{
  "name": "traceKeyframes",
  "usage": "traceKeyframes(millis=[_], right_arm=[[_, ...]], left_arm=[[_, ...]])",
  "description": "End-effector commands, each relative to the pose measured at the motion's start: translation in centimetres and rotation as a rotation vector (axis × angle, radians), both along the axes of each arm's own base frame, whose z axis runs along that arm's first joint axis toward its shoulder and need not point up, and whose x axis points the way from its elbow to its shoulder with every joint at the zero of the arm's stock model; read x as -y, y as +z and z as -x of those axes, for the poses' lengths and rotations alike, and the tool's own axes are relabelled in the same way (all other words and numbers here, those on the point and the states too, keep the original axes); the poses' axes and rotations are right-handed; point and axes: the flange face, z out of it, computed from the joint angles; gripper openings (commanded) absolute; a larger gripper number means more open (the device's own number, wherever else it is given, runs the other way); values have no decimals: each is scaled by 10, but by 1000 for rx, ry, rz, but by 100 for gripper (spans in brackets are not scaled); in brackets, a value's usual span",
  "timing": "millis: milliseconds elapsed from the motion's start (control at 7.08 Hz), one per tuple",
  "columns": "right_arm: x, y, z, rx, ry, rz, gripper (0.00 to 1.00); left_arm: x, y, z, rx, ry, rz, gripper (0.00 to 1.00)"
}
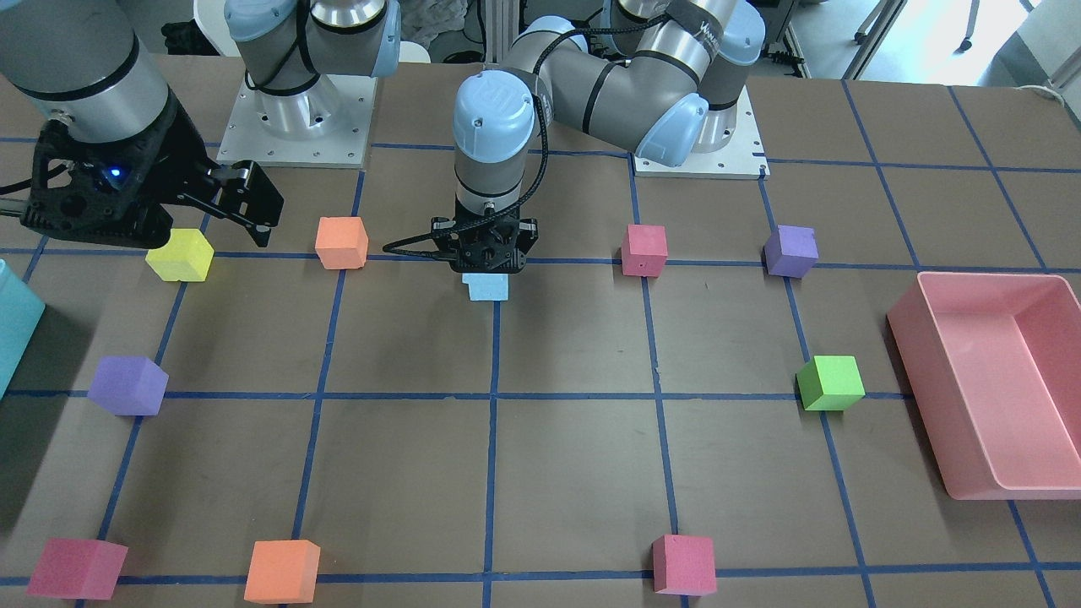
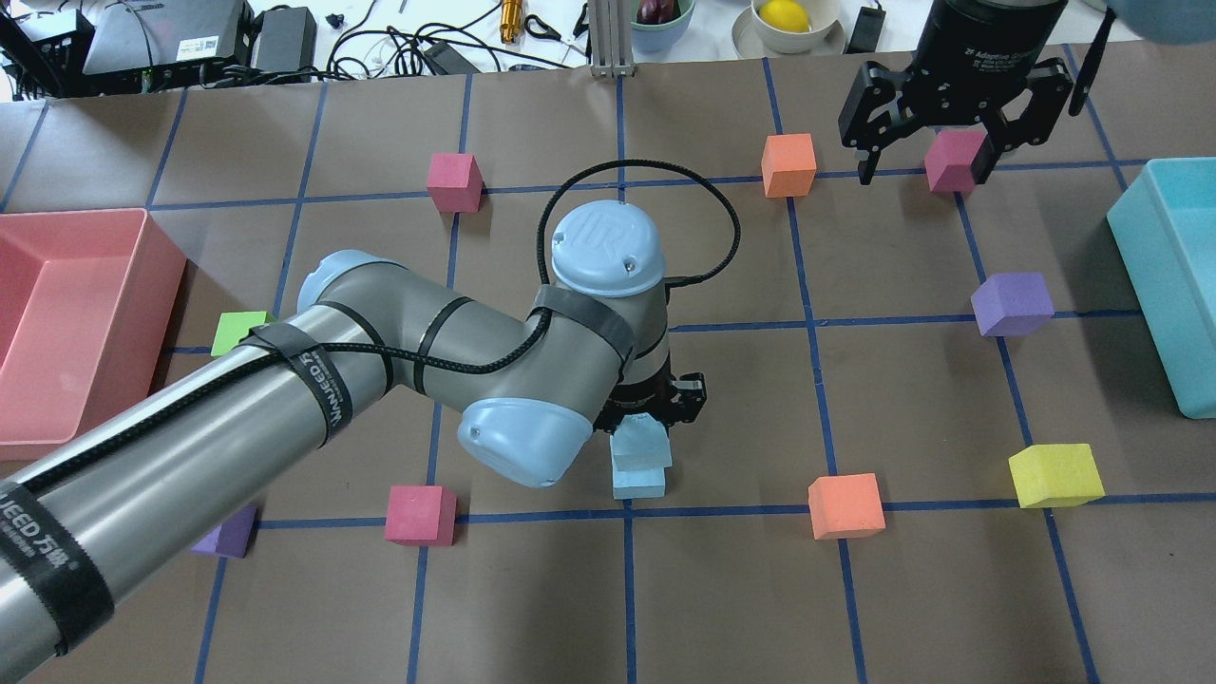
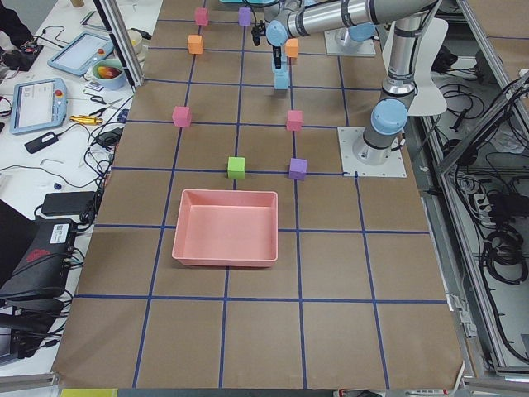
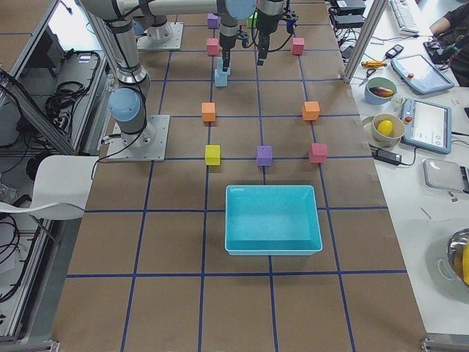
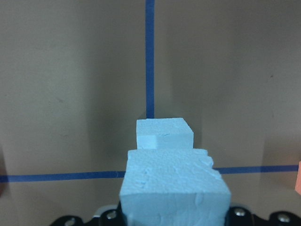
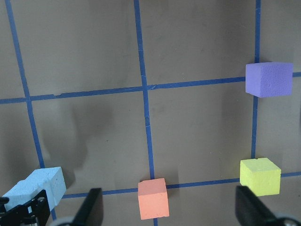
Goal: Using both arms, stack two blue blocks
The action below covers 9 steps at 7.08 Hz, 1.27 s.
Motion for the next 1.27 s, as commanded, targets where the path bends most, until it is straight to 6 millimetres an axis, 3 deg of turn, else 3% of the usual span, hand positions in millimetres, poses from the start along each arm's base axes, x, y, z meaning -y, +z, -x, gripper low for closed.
traceKeyframes(millis=[0,424,565,847,1129], right_arm=[[0,2,4,-2,-6,0,100],[-1,4,3,6,-19,4,100],[-1,4,2,9,-18,3,100],[-1,3,2,9,-21,1,100],[-2,3,1,9,-12,1,100]], left_arm=[[-10,-1,3,42,-30,36,48],[-13,-17,1,66,-23,21,48],[-14,-18,2,69,-19,18,99],[-13,-8,2,55,-10,33,100],[-3,41,-11,10,10,103,100]])
